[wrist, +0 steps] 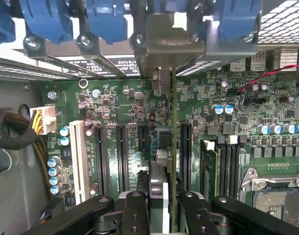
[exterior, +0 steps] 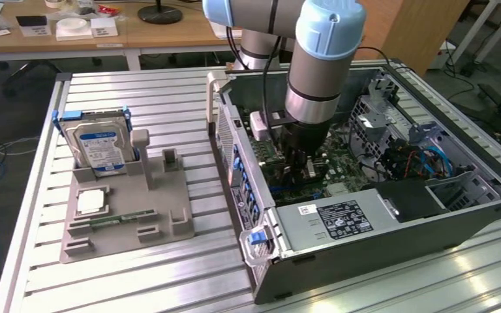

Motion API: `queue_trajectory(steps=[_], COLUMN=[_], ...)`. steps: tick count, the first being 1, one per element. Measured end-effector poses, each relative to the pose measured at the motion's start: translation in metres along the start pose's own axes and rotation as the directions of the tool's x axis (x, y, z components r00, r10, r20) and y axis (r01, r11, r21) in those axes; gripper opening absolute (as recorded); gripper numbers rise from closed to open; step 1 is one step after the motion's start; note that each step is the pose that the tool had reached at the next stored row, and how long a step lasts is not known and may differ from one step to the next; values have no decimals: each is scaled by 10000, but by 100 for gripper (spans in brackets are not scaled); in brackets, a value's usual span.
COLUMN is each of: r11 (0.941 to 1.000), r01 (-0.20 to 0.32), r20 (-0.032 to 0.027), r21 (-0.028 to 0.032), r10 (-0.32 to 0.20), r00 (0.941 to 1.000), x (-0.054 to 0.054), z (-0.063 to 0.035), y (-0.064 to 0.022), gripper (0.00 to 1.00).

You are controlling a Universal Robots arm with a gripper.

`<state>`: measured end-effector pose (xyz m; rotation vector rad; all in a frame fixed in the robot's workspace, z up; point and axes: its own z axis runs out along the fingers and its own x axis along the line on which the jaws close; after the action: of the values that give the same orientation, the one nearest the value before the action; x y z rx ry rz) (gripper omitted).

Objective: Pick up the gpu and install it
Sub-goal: 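Insert the gpu into the slot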

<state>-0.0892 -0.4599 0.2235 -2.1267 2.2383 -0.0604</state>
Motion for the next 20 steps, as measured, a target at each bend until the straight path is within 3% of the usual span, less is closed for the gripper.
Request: queue_trajectory(steps=[20], r11=[10000], r01=[0], r20=[4], r21=[0], r10=[0], r00=[10000], x=[-13], z=[0], y=[-6], gripper=[28])
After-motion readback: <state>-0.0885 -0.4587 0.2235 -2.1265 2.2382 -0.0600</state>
